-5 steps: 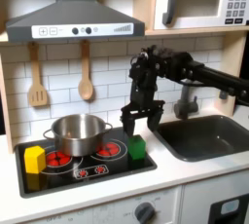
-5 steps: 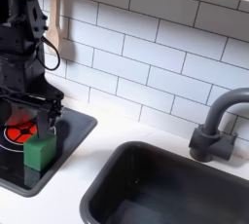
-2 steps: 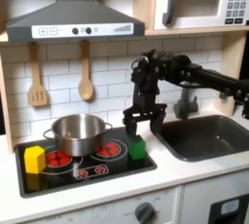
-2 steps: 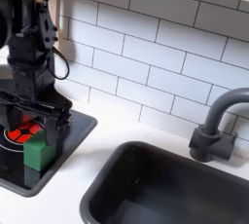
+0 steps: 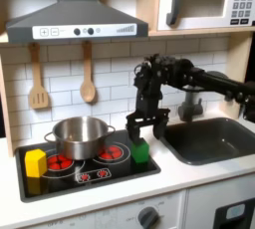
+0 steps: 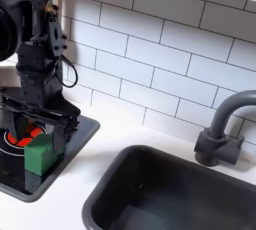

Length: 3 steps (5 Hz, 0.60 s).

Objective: Reach green block

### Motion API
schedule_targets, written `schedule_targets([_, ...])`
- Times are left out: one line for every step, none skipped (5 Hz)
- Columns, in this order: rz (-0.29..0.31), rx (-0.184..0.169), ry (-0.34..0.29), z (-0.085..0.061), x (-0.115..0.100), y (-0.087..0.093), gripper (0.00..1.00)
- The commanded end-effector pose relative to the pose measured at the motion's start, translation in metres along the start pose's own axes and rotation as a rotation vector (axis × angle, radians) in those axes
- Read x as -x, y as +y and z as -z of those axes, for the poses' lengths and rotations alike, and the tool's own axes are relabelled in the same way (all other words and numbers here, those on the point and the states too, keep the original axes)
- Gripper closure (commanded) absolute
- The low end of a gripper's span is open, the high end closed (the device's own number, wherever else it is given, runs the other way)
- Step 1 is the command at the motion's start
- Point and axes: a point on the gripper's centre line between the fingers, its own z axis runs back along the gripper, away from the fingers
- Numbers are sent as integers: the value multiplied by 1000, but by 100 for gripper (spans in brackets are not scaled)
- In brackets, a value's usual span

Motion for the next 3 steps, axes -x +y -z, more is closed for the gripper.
schedule_targets([-14, -10, 23, 11, -3, 3, 0])
schedule_targets([-15, -8, 46, 18, -2, 5, 0])
schedule_targets([7, -12, 60, 24, -2, 4, 0])
